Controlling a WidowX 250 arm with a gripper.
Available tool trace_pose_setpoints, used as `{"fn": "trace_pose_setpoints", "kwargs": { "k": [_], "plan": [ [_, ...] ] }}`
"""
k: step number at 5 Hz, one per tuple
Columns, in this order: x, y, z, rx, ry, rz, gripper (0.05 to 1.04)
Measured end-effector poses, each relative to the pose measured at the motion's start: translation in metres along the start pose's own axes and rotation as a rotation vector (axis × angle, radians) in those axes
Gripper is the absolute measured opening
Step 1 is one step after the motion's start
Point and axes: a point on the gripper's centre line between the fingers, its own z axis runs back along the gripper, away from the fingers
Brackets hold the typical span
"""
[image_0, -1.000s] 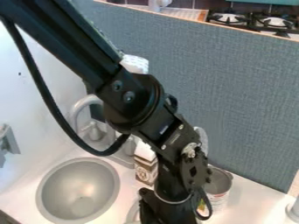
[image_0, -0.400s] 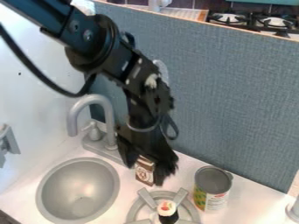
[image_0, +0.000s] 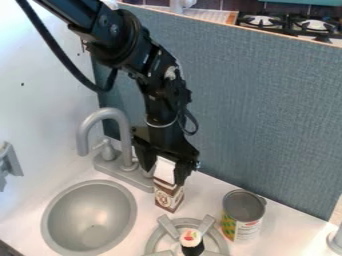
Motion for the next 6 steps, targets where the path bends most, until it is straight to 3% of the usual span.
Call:
{"fn": "trace_pose_setpoints", "kwargs": {
  "k": [3, 6],
  "plan": [
    [0.026, 0.008, -0.035, -0.057, 0.037, 0.086, 1.000],
    [0.043, 0.013, -0.042, -0.024, 0.101, 0.077, 1.000]
  ]
}}
